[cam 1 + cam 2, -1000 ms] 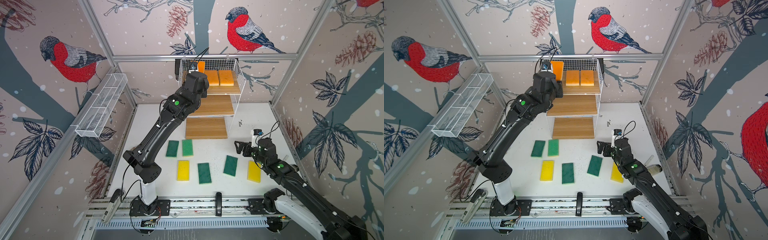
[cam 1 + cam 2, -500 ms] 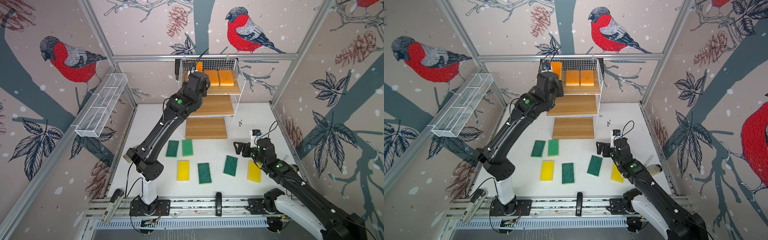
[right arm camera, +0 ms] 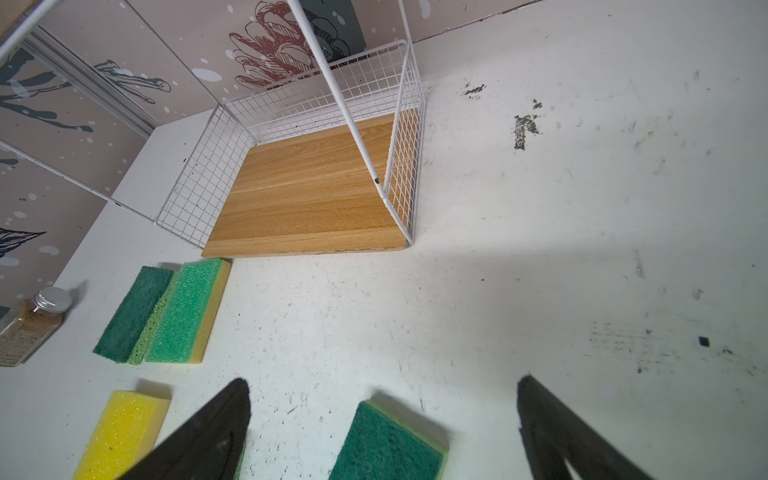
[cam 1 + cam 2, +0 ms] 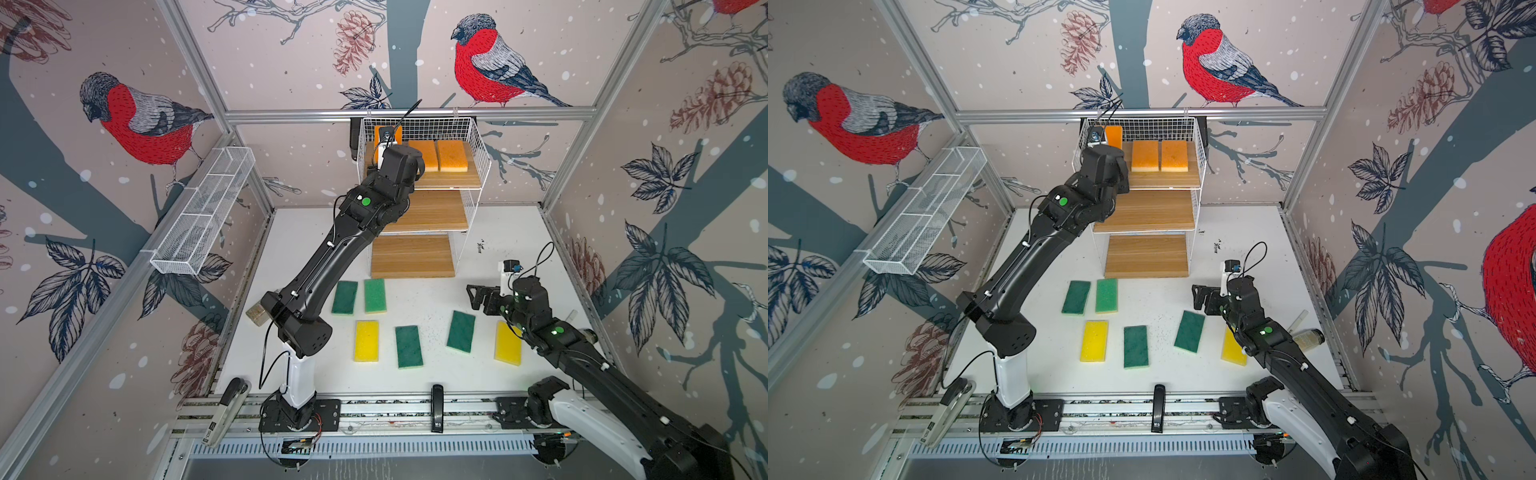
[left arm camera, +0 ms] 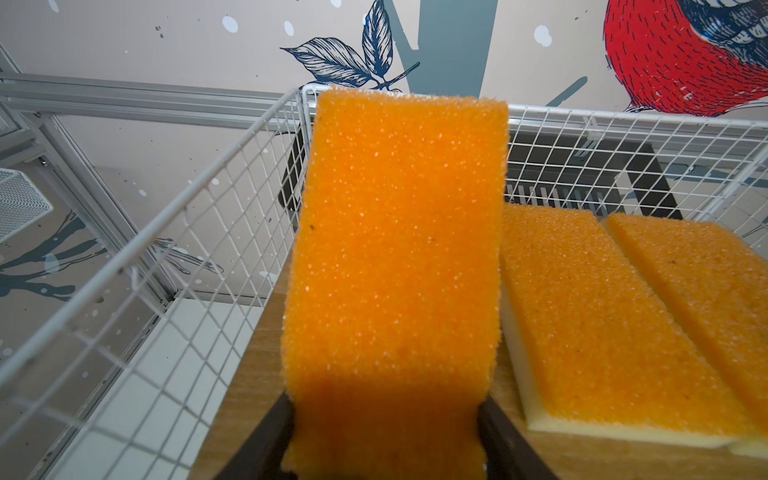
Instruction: Place and organize the cleaning sponges onto the shelf
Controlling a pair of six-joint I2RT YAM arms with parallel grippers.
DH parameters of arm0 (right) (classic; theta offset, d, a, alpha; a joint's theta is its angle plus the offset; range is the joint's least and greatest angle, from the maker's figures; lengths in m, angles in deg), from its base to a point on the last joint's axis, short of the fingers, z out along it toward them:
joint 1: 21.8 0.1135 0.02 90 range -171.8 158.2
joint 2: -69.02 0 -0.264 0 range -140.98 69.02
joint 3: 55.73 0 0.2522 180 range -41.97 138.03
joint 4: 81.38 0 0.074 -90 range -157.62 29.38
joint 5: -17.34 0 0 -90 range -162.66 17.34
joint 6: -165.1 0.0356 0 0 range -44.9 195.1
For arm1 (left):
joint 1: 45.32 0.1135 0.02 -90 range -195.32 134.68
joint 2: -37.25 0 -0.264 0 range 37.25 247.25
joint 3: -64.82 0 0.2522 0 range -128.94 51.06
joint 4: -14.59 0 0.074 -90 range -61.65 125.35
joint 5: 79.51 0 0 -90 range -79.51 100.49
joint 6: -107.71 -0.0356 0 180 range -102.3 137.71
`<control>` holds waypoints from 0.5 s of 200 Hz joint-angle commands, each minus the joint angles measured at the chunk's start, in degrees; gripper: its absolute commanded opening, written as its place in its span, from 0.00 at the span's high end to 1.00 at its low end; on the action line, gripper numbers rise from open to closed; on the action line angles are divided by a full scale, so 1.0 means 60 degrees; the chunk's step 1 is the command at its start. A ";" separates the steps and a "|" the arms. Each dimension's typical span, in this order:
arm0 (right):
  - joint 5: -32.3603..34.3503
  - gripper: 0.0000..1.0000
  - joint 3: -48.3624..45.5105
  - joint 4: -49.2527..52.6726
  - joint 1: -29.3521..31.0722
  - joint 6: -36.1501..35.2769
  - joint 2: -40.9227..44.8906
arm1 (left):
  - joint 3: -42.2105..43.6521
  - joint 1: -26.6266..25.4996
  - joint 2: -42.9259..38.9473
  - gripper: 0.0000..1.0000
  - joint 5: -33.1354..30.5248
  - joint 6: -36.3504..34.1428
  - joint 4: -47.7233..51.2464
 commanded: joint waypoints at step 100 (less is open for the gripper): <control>-0.0097 0.01 -0.0033 -0.0337 -0.0003 -0.0018 -0.0015 | -0.0014 0.0040 0.0052 0.37 -0.0375 0.0161 0.0246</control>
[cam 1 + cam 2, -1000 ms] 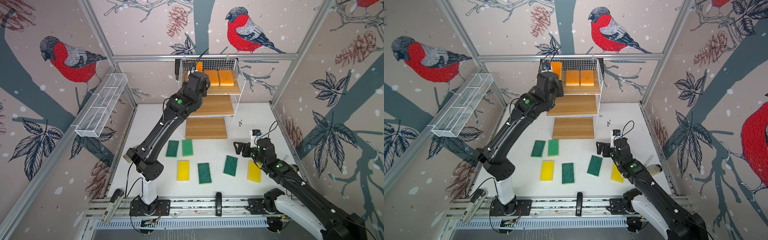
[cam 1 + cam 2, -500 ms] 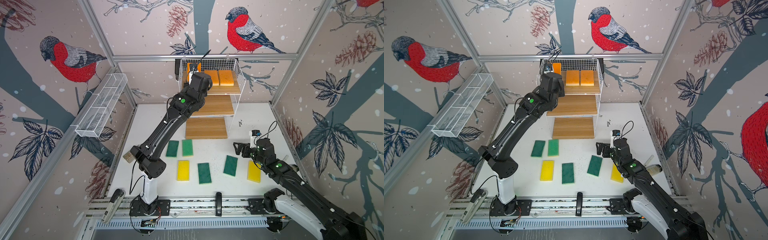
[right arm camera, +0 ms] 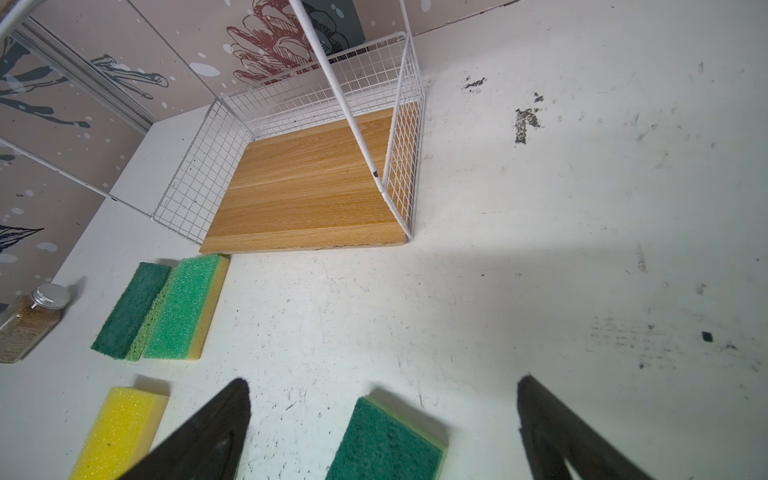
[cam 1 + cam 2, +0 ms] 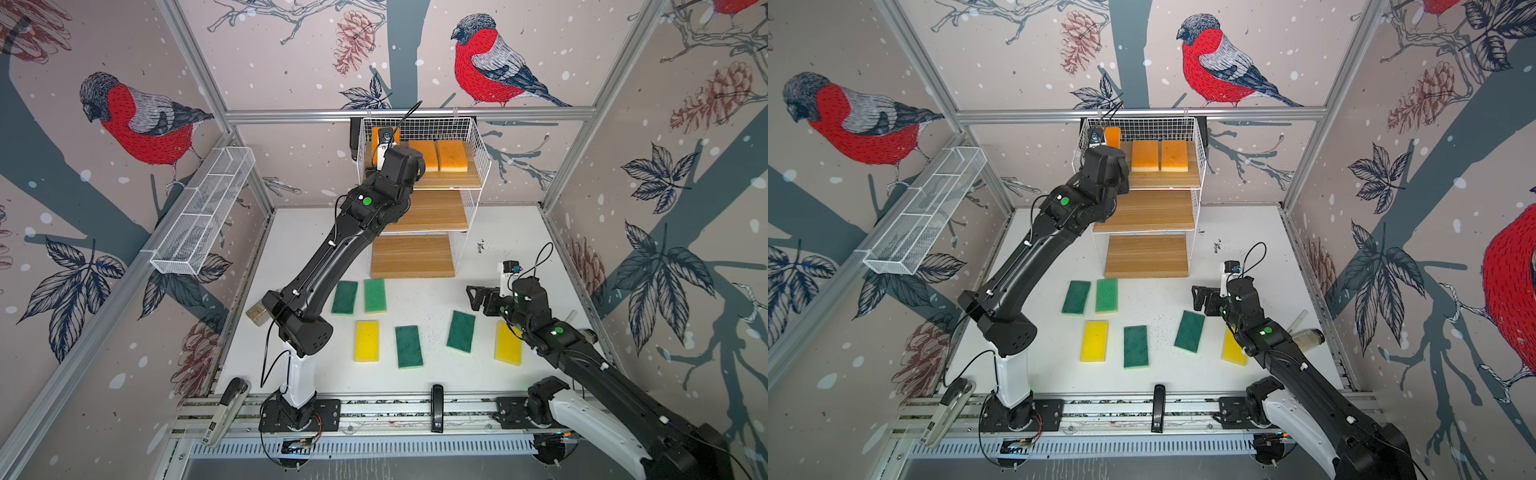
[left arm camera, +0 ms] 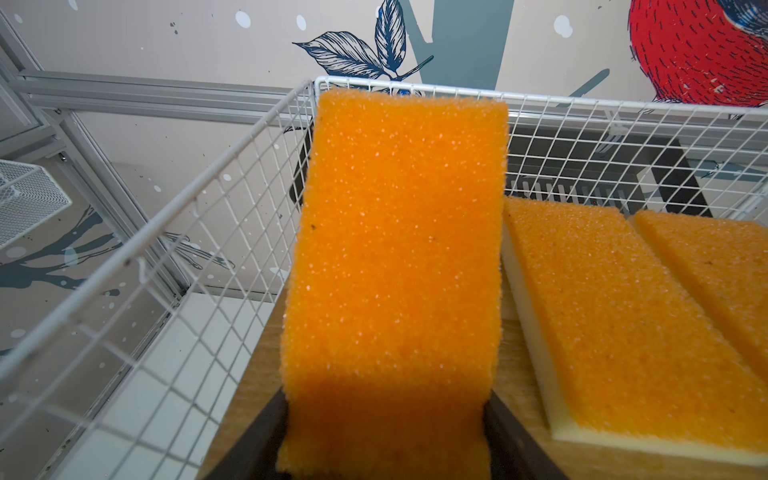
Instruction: Place and organize the cleaning sponges onto the shelf
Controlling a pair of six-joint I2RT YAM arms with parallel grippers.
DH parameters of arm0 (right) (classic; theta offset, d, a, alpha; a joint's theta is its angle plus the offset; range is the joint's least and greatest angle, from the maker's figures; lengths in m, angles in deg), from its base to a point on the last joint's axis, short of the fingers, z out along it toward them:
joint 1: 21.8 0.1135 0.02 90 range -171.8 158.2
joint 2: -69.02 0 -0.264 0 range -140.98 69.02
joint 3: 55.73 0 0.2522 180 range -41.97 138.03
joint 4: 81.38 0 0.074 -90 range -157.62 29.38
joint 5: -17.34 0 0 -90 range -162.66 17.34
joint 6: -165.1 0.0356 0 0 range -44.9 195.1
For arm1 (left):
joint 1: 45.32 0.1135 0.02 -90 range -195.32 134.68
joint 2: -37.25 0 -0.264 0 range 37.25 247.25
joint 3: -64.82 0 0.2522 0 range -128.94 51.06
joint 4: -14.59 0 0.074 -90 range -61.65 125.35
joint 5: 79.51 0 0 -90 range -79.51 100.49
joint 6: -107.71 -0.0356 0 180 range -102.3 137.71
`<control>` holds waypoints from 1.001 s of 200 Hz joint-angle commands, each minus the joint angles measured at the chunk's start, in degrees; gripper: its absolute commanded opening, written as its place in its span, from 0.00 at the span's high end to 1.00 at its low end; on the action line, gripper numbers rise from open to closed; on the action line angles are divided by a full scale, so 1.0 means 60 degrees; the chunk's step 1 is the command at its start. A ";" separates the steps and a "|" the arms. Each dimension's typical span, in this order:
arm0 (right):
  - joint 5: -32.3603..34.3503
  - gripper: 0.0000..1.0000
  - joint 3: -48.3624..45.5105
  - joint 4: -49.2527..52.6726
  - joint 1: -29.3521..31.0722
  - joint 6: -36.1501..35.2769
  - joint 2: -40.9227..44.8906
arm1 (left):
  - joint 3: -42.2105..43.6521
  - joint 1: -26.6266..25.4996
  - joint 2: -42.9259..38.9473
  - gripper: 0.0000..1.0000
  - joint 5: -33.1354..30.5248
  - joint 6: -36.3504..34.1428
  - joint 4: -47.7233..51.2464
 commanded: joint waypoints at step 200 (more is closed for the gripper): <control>-0.0164 0.00 0.0242 -0.0240 0.0037 0.0084 -0.0198 | 0.1411 0.0041 -0.1359 0.28 0.0791 -0.0085 -0.0862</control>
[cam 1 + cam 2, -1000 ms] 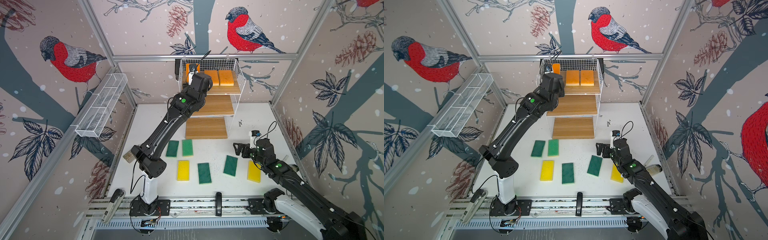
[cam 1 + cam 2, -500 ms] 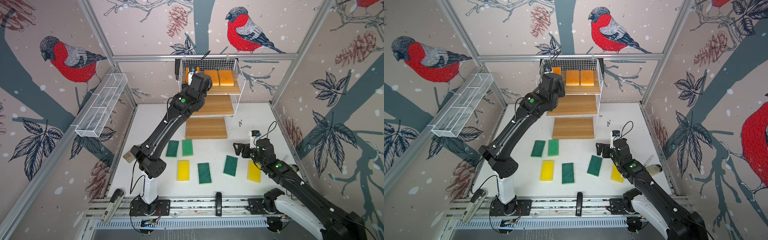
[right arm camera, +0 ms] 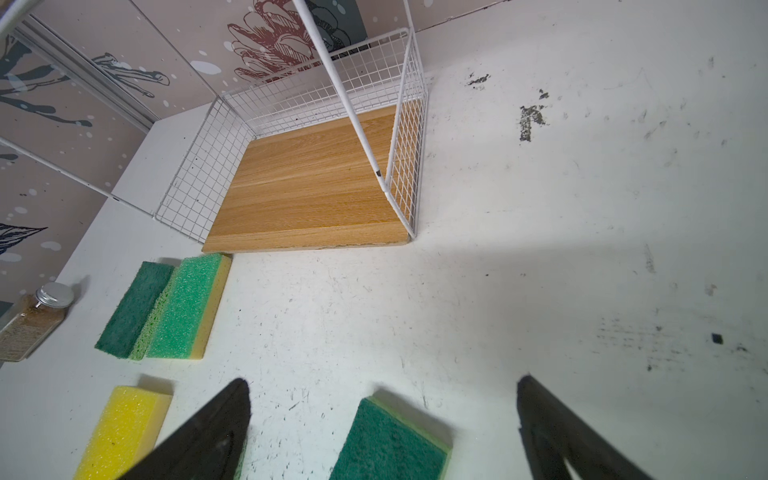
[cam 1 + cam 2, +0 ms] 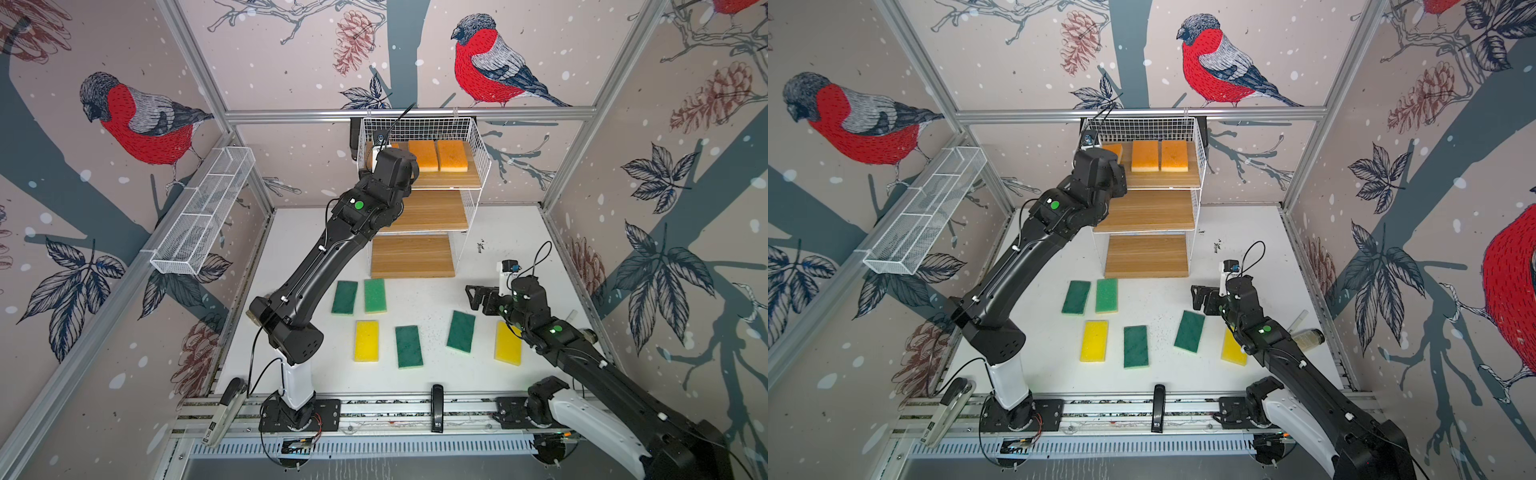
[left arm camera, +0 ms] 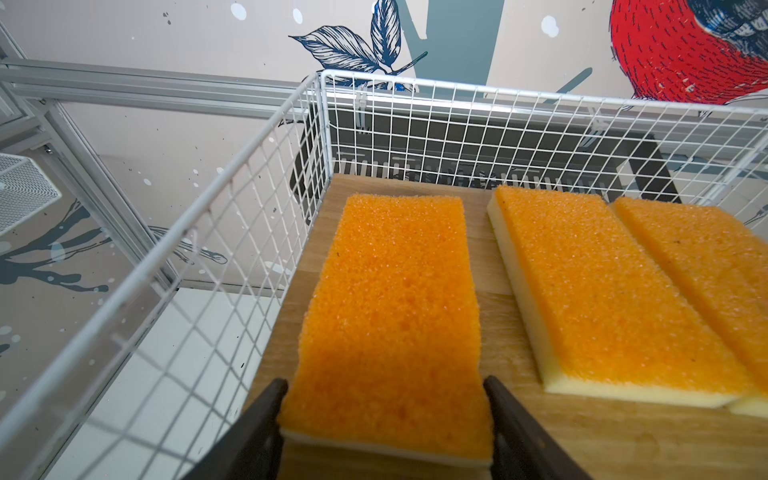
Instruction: Place and organize the cleaning sponges onto the shelf
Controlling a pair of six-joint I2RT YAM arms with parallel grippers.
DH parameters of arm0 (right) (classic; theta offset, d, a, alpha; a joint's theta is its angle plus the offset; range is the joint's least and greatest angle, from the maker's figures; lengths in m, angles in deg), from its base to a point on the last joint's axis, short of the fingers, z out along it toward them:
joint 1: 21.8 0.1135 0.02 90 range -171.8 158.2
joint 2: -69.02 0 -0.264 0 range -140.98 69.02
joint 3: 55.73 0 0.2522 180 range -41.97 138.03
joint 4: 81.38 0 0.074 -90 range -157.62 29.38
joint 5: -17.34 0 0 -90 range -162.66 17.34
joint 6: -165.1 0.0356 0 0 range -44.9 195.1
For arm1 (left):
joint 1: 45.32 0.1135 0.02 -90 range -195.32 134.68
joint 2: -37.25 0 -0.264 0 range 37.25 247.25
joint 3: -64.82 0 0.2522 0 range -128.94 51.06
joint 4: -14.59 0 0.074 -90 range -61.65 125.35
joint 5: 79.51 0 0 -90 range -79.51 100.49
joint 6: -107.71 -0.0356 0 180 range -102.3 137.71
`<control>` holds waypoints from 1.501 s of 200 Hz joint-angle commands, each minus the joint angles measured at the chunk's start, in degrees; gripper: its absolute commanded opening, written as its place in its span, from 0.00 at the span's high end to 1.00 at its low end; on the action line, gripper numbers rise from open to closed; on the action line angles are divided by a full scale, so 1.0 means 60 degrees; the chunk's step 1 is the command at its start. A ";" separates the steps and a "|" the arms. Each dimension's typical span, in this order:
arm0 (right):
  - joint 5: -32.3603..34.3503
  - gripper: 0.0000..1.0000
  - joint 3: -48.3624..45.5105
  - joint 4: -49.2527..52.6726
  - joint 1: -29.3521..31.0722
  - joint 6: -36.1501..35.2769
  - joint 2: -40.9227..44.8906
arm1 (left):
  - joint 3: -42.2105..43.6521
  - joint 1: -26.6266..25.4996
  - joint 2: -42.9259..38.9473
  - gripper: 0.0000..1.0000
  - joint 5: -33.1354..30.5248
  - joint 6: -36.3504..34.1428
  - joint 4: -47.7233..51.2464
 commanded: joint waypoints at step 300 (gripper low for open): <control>0.0312 0.01 0.0037 0.0131 0.0051 -0.0123 0.0288 | -0.0826 -0.0031 0.0825 0.27 -0.0591 0.0274 -0.0010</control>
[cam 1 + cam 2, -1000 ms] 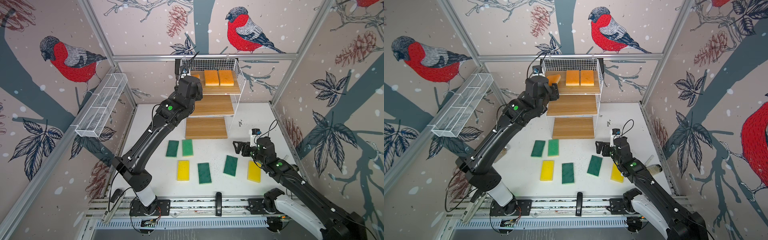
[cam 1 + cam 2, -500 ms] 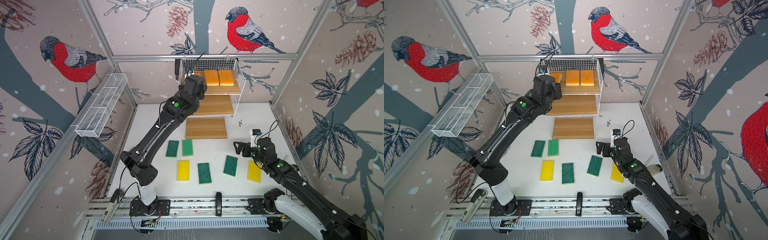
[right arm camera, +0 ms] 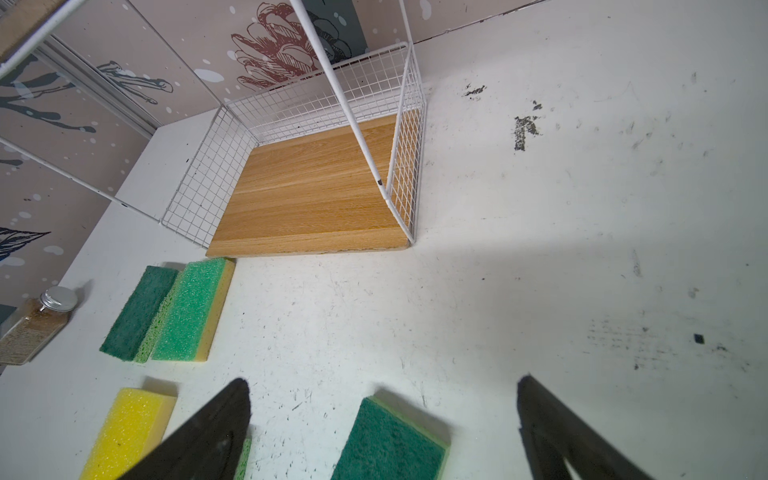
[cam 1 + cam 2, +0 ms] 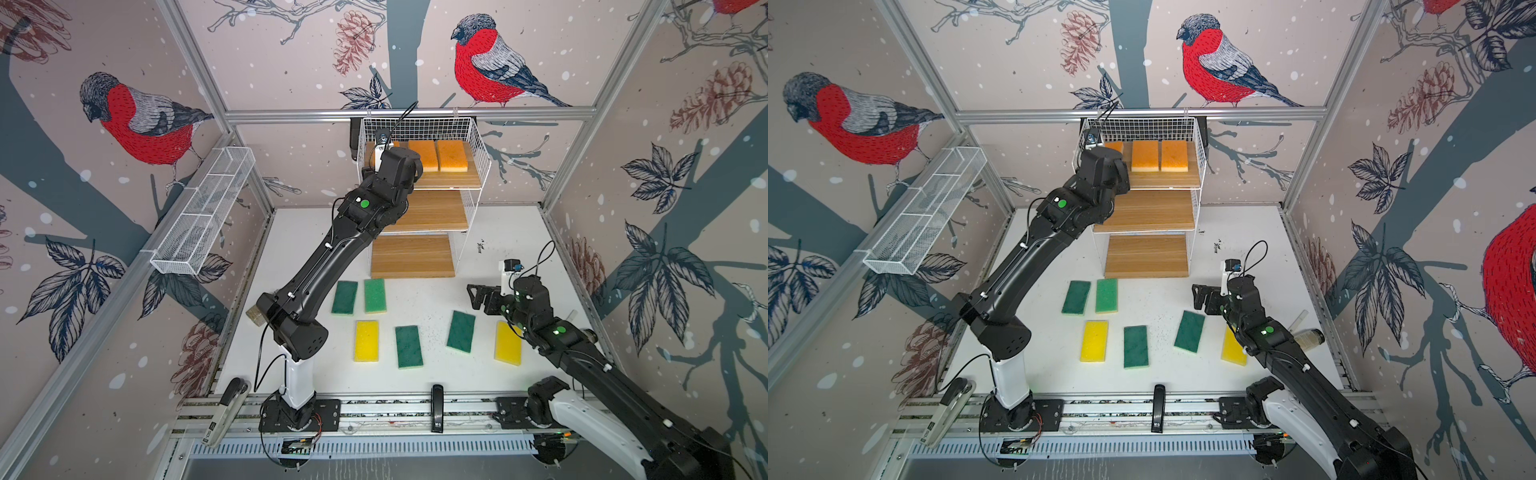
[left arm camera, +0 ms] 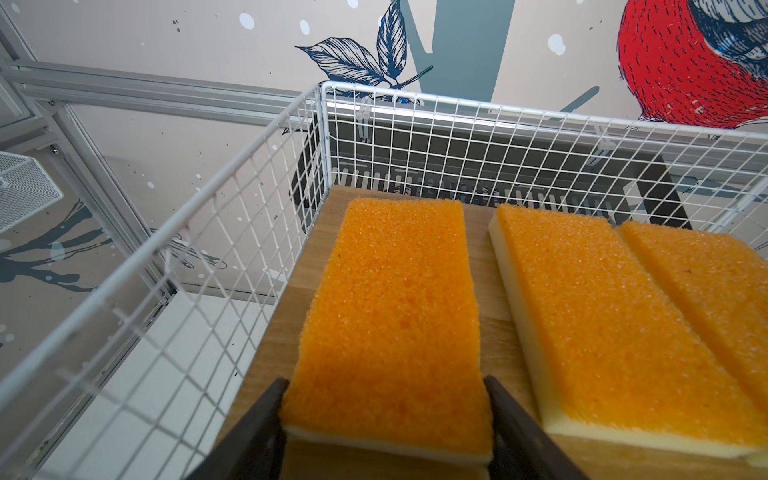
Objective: Place and organize the cleaning sponges onto the shelf
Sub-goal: 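Open the left gripper and release the orange sponge on the shelf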
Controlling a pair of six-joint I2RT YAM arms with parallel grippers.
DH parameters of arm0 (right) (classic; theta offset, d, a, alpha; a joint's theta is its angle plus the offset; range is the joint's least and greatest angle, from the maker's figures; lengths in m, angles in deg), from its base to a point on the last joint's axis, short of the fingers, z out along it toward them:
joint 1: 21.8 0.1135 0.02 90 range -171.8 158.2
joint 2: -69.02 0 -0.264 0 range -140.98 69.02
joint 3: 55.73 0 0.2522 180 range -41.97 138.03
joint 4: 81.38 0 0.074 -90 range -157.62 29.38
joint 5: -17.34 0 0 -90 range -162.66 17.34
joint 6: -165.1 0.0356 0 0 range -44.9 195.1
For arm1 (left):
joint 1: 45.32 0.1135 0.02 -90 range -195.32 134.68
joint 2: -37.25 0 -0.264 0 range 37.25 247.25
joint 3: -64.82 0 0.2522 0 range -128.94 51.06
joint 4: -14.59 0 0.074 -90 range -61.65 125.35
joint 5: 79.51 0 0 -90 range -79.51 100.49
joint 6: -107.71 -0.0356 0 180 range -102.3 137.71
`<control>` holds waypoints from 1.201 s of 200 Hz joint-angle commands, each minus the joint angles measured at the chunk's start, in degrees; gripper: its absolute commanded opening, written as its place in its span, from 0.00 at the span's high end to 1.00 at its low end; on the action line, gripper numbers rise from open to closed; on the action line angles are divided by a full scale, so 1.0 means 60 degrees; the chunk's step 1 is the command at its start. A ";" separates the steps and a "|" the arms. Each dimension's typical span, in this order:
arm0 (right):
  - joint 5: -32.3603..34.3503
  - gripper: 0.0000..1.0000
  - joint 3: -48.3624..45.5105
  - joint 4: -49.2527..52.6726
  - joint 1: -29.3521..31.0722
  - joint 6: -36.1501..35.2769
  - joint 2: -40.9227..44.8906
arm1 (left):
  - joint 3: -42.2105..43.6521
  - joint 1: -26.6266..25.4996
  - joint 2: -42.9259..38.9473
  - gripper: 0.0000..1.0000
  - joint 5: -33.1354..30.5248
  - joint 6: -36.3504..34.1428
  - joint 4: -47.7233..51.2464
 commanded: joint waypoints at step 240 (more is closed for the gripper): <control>0.0016 0.01 0.0074 -0.0127 0.0036 0.0048 0.0293 | 0.3015 -0.0081 -0.2588 0.44 0.2584 -0.0098 -0.1481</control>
